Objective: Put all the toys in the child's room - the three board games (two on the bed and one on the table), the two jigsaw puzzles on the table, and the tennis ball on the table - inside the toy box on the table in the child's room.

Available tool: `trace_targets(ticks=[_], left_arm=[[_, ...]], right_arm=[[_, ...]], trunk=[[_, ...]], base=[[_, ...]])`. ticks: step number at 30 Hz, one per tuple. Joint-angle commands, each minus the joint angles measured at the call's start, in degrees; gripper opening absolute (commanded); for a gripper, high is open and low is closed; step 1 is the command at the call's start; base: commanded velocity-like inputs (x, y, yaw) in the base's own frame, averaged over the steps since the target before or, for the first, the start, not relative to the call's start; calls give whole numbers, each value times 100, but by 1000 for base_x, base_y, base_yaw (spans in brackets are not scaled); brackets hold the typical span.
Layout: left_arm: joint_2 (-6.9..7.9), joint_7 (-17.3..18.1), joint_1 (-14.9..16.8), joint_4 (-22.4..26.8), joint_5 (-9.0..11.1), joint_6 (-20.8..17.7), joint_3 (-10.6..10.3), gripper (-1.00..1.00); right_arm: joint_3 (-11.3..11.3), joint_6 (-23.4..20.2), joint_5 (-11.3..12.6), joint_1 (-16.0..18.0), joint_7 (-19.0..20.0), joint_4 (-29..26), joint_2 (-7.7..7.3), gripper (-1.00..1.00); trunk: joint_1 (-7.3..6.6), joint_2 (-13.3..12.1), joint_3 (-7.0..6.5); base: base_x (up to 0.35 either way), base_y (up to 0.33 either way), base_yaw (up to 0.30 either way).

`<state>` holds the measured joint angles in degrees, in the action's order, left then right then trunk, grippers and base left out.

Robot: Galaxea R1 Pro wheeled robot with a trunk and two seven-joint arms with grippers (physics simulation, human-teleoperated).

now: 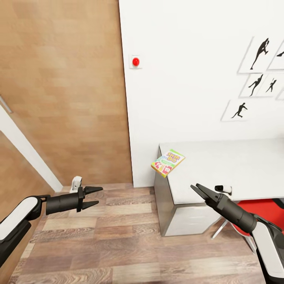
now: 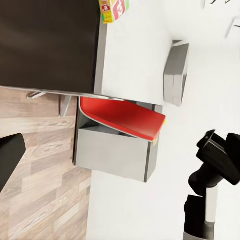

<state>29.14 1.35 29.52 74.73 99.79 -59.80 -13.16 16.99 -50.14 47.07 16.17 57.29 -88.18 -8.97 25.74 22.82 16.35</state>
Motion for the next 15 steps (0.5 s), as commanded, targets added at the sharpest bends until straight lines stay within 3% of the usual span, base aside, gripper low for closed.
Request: trace_targets(ticks=[1,9,15], left_arm=[[5,14,-4,1,-3,-6,-8,100],[1,17,-45,26,-5,-3,-25,100],[-29,15,-50,69,-52,19,-316,100]], right_arm=[[6,-27,6,2,14,0,0,100],[24,-30,5,-119,33,-5,0,100],[13,-15,4,-166,30,-6,2,100]], trunk=[[4,10,0],[4,10,-75],[4,10,-132]], base=[[50,0,0],[21,0,0],[3,0,0]])
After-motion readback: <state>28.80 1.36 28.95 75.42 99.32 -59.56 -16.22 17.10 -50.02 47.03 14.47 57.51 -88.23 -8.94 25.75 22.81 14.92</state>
